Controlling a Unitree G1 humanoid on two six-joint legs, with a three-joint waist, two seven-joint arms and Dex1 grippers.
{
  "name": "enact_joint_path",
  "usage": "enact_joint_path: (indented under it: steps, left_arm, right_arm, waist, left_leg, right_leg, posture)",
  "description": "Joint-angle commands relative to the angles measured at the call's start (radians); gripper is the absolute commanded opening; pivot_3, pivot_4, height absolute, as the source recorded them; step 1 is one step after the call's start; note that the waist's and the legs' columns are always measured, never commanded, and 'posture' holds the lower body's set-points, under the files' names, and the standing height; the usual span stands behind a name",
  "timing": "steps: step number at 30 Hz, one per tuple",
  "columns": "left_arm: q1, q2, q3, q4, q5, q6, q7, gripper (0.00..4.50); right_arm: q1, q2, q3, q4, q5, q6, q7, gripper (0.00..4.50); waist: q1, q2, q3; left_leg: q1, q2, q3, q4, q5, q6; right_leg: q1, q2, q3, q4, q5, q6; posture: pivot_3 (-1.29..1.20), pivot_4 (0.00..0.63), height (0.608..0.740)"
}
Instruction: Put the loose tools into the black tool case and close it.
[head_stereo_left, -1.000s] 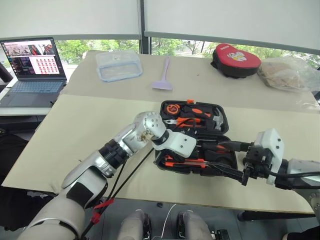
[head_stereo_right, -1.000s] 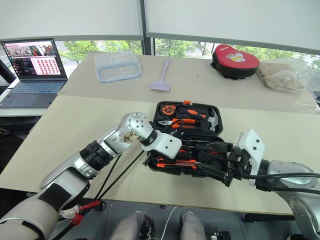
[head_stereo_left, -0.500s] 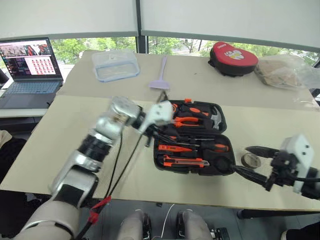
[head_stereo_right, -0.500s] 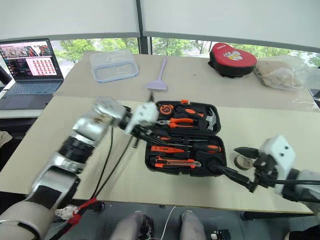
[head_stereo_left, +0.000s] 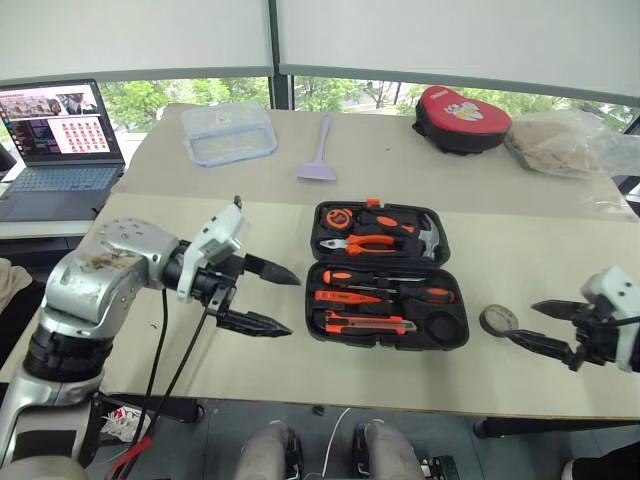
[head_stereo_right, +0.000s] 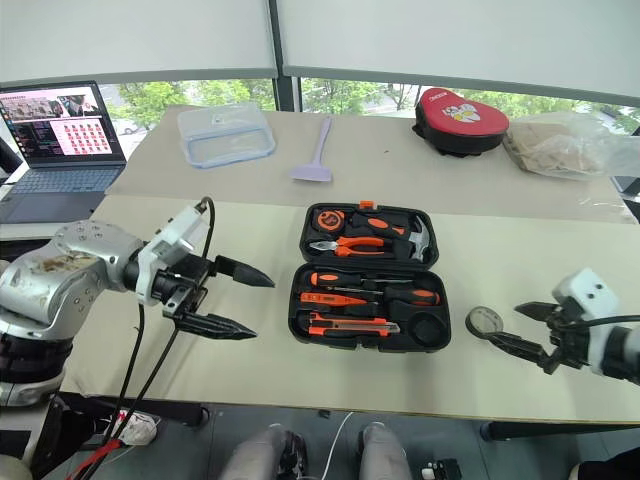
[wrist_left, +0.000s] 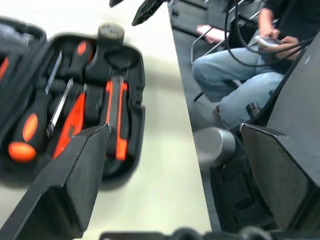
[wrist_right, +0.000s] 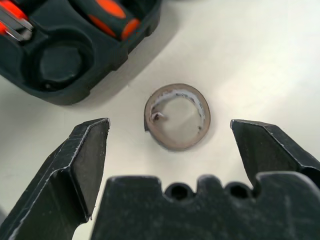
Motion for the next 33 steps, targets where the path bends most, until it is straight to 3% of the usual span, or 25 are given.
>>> enact_joint_path:
  steps: [1, 4, 7, 9, 11, 16, 18, 26, 33]
  left_arm:
    - [-0.010, 0.004, 0.047, -0.047, -0.049, 0.011, 0.069, 4.48]
    - [0.003, 0.013, 0.035, -0.055, -0.040, -0.017, 0.096, 4.48]
    - [0.021, 0.024, 0.029, -0.064, -0.042, -0.034, 0.107, 4.50]
    - [0.024, 0.029, 0.026, -0.068, -0.041, -0.040, 0.111, 4.50]
    - [0.025, 0.032, 0.022, -0.069, -0.041, -0.048, 0.114, 4.50]
    - [0.020, 0.040, -0.001, -0.056, -0.028, -0.079, 0.114, 4.50]
    - [0.016, 0.041, -0.009, -0.054, -0.026, -0.089, 0.111, 4.50]
    - [0.018, 0.044, -0.043, -0.035, -0.004, -0.145, 0.093, 4.50]
    - [0.013, 0.040, -0.066, -0.036, 0.008, -0.175, 0.095, 4.50]
  right_arm:
    - [-0.034, -0.012, 0.049, 0.024, -0.037, -0.053, 0.035, 4.50]
    - [-0.055, -0.001, 0.094, 0.052, -0.069, -0.079, 0.034, 4.50]
    - [-0.080, 0.009, 0.136, 0.094, -0.103, -0.090, 0.018, 3.78]
    - [-0.098, 0.021, 0.161, 0.125, -0.127, -0.113, 0.010, 2.93]
    - [-0.115, 0.034, 0.176, 0.148, -0.142, -0.129, 0.004, 2.53]
    - [-0.076, 0.009, 0.167, 0.140, -0.190, -0.218, 0.024, 0.76]
    - [-0.067, -0.003, 0.114, 0.094, -0.138, -0.173, 0.044, 0.14]
    - [-0.097, -0.041, 0.004, -0.211, 0.114, 0.032, 0.124, 0.06]
    - [-0.175, -0.020, 0.183, -0.357, 0.048, 0.047, 0.041, 0.06]
  waist:
    - [0.004, 0.000, 0.000]
    - [0.003, 0.000, 0.000]
    - [-0.001, 0.000, 0.000]
    - [-0.001, 0.000, 0.000]
    - [-0.002, 0.000, 0.000]
    - [-0.001, 0.000, 0.000]
    - [0.001, 0.000, 0.000]
    - [-0.004, 0.001, 0.000]
    - [0.005, 0.001, 0.000]
  left_leg:
    - [0.000, 0.000, 0.000, 0.000, 0.000, 0.000]
    - [0.000, -0.001, 0.000, 0.000, 0.000, 0.000]
    - [0.000, 0.000, 0.000, 0.000, 0.000, 0.000]
    - [0.000, 0.000, 0.001, 0.000, 0.000, 0.000]
    - [0.001, 0.000, 0.001, 0.000, 0.000, 0.000]
    - [0.001, 0.000, 0.001, 0.000, 0.000, -0.001]
    - [0.001, 0.000, 0.001, -0.001, 0.000, -0.001]
    - [0.001, 0.001, 0.001, -0.001, 0.000, -0.001]
    - [0.000, 0.000, 0.000, -0.001, 0.000, -0.001]
  right_leg:
    - [0.000, 0.000, 0.000, 0.000, 0.000, 0.000]
    - [0.001, -0.001, 0.000, -0.001, 0.000, 0.000]
    - [0.001, 0.000, 0.000, 0.000, 0.000, 0.000]
    - [0.000, 0.000, 0.000, 0.000, 0.000, 0.000]
    - [0.001, 0.000, 0.000, 0.000, 0.000, 0.000]
    - [0.001, 0.000, 0.000, 0.000, 0.000, 0.000]
    - [0.001, 0.000, 0.000, 0.000, 0.000, 0.000]
    - [0.000, 0.000, 0.000, 0.000, 0.000, 0.000]
    - [0.000, 0.000, -0.001, -0.001, 0.000, -0.001]
  posture:
    - [0.00, 0.150, 0.731]
    - [0.00, 0.150, 0.731]
    - [0.00, 0.150, 0.731]
    - [0.00, 0.150, 0.731]
    - [0.00, 0.150, 0.731]
    - [0.00, 0.150, 0.731]
    - [0.00, 0.150, 0.731]
    - [0.00, 0.150, 0.731]
    - [0.00, 0.150, 0.731]
